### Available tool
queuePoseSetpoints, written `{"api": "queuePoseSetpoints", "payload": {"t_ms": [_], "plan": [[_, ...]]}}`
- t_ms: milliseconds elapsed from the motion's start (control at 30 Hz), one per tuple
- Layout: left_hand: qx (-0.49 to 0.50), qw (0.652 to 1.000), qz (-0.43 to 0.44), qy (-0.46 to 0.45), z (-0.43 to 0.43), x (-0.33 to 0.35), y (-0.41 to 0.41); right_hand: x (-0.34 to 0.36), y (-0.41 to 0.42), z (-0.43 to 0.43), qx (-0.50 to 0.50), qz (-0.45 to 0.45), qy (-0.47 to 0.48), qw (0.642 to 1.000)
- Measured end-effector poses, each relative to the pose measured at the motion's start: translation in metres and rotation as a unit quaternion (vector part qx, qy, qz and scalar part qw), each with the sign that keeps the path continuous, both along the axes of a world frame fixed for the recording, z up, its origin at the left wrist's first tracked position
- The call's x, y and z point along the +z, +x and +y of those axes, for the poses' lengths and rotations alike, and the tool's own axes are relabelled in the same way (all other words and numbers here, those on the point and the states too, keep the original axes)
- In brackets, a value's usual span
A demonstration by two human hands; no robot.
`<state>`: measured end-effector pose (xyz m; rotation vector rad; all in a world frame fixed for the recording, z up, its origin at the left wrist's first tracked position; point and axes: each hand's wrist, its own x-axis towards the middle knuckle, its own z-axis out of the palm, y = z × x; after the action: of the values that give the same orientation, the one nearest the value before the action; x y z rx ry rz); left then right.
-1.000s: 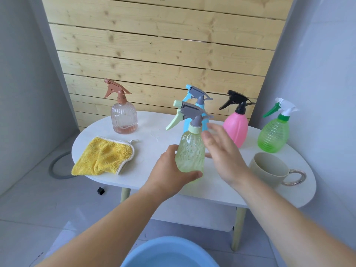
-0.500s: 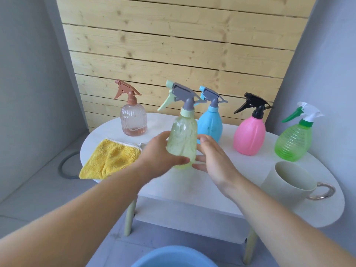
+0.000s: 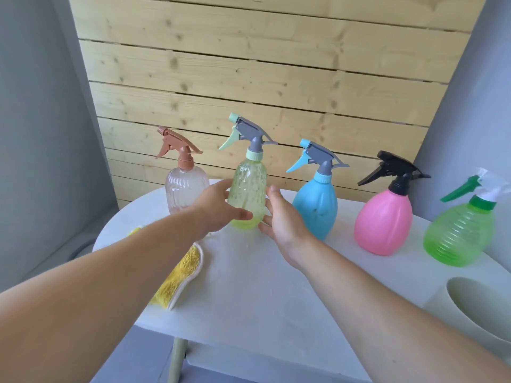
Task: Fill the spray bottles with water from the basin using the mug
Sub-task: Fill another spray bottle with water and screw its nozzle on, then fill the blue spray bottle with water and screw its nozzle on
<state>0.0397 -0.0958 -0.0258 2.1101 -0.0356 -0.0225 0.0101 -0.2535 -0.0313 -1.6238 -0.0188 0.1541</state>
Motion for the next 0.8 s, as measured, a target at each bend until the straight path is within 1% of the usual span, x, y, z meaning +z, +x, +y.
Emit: {"api": "queuePoseSetpoints", "payload": {"t_ms": [167,400,667,733,800], "plan": [[-0.002,0.999,0.012,-0.031,0.005,-0.010,0.010,-0.005,0.008,0.003,-0.014,-0.015,-0.057,0.998],[-0.005,1.000,0.005,-0.012,0.002,-0.007,0.003,-0.004,0.003,0.006,-0.019,-0.040,-0.061,0.997],[0.004,1.000,0.022,0.011,-0.002,-0.005,0.000,0.000,-0.004,0.002,-0.016,-0.047,-0.069,0.996],[0.005,0.999,0.041,0.019,-0.002,-0.002,0.000,0.003,-0.011,0.001,-0.014,-0.052,-0.095,0.994],[0.022,0.996,0.063,0.052,-0.003,0.005,-0.006,0.010,-0.023,-0.005,-0.044,-0.080,-0.145,0.985]]}}
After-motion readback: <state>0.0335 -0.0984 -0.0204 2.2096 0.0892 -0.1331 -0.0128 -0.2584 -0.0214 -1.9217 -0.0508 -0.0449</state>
